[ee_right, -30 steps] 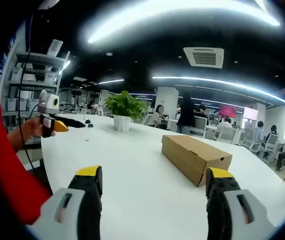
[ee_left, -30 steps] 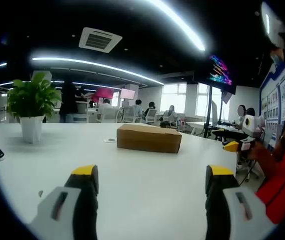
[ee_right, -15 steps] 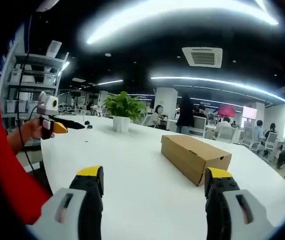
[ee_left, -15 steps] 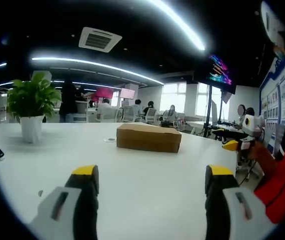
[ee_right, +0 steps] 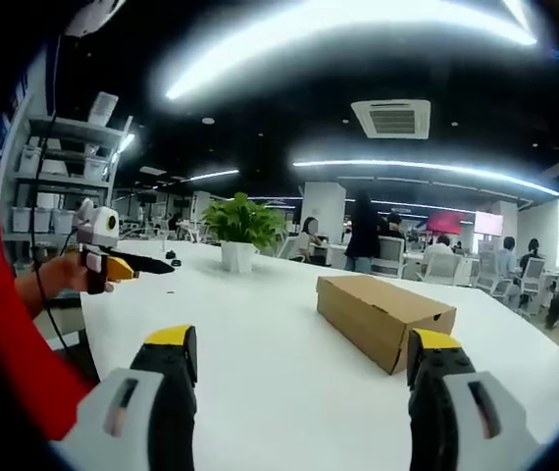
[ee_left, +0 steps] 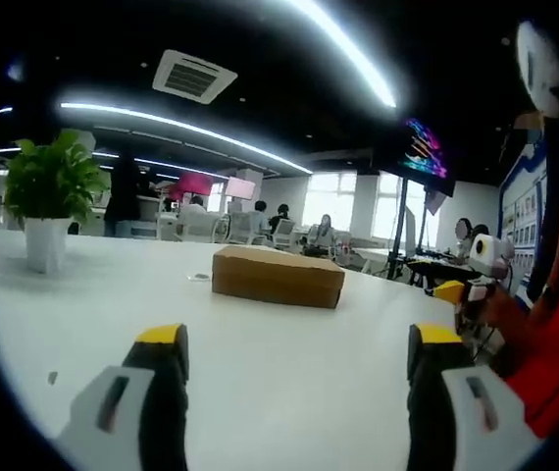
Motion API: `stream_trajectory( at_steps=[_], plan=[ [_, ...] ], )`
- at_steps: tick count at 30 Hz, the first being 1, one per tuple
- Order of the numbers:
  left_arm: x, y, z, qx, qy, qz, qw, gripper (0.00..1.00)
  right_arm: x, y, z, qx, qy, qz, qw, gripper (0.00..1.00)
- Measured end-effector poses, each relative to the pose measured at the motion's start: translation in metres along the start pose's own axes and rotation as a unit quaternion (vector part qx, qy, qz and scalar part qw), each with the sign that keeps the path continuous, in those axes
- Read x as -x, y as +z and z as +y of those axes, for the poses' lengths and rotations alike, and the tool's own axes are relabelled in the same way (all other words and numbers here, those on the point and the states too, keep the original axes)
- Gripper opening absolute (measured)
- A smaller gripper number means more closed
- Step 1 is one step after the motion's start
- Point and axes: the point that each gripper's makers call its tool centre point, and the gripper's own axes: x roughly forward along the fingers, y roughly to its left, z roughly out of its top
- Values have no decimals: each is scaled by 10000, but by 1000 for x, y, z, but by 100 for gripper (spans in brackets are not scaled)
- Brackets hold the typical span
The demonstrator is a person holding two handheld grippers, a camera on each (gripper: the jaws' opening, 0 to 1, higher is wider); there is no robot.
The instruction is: Operate the shoe box by opening the lid, removing the specified soft item, and placing it in the target area until the item is outside and the box remains undamaged.
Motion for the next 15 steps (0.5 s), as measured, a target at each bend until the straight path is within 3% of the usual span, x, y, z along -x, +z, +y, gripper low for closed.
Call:
stream_trajectory(
  at_steps=[1, 2, 8, 15],
  plan=[
    [-9, 9, -14, 2, -12, 22, 10000, 94, -1, -1, -1, 7, -22, 29, 10000, 90],
    [-11, 10, -17, -11, -28, 42, 10000, 94, -1, -2, -4, 42, -64, 84, 9999, 89],
    [-34, 16, -9, -349, -130, 99, 9993, 94, -5, -5, -18, 253, -361, 319, 9985, 79],
    [-57, 23, 6, -512, -294, 203, 9980, 98, -10, 6, -29, 152, -413, 198, 9988, 80]
  ],
)
